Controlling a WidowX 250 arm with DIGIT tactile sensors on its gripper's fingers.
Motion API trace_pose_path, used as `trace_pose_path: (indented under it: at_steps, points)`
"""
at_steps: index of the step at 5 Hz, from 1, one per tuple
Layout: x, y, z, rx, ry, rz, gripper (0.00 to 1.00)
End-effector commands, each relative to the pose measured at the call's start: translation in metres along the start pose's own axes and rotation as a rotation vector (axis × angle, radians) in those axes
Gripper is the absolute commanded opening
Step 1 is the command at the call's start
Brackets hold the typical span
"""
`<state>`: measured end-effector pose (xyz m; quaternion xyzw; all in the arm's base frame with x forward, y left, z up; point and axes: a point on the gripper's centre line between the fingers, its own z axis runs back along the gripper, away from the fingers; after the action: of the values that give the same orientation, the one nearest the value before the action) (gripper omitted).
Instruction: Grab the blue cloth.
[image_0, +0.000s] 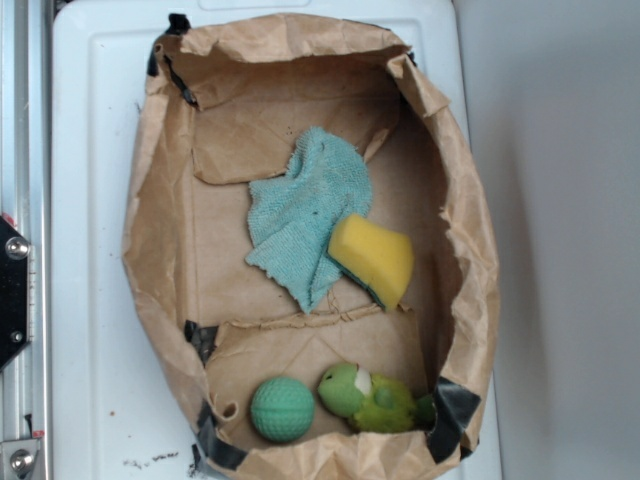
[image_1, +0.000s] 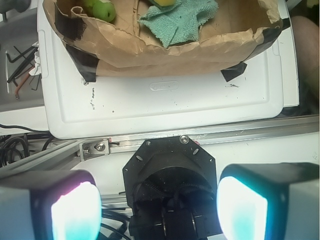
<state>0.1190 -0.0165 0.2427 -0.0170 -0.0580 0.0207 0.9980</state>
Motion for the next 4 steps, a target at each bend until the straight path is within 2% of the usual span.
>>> trace_pose_path:
  at_steps: [1, 2, 3, 4]
  points:
    - [0.000, 0.000, 0.000, 0.000, 0.000, 0.000, 1.00]
    - [0.046, -0.014, -0.019, -0.013, -0.060, 0.018, 1.00]
    - [0.086, -0.015, -0.032, -0.021, -0.117, 0.029, 1.00]
    - [0.119, -0.010, -0.054, -0.032, -0.145, -0.001, 1.00]
